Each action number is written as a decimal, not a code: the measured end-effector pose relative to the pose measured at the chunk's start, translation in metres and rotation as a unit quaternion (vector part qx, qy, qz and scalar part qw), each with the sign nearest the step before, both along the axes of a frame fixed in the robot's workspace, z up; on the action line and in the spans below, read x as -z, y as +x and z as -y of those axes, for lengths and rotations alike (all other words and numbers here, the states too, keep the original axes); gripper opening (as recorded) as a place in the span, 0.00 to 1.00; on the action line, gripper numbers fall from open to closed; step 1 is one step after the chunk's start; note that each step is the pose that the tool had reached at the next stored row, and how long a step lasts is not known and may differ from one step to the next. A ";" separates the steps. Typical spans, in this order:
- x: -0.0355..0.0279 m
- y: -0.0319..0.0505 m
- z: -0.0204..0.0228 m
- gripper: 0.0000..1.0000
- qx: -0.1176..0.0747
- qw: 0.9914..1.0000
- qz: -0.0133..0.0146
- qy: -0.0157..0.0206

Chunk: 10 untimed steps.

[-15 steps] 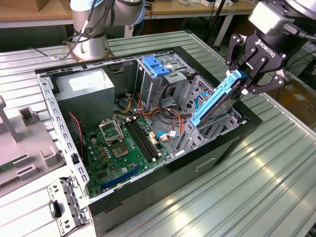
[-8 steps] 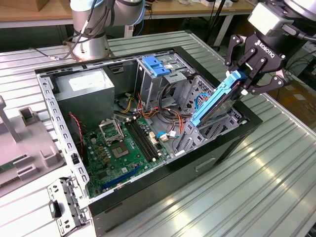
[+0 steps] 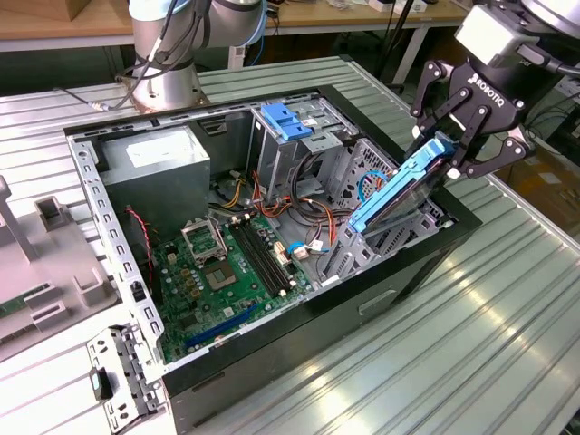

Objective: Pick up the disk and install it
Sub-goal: 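Insert the disk into the insertion slot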

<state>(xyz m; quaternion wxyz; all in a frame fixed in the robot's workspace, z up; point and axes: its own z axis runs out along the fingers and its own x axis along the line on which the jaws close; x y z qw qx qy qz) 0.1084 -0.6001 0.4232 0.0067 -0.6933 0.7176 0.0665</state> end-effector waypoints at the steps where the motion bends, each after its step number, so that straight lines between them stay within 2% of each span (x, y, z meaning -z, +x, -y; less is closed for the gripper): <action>1: 0.0000 0.0000 0.0000 0.50 0.000 1.000 0.000 0.000; 10: 0.0001 0.0000 0.0001 0.49 0.000 1.000 0.000 0.000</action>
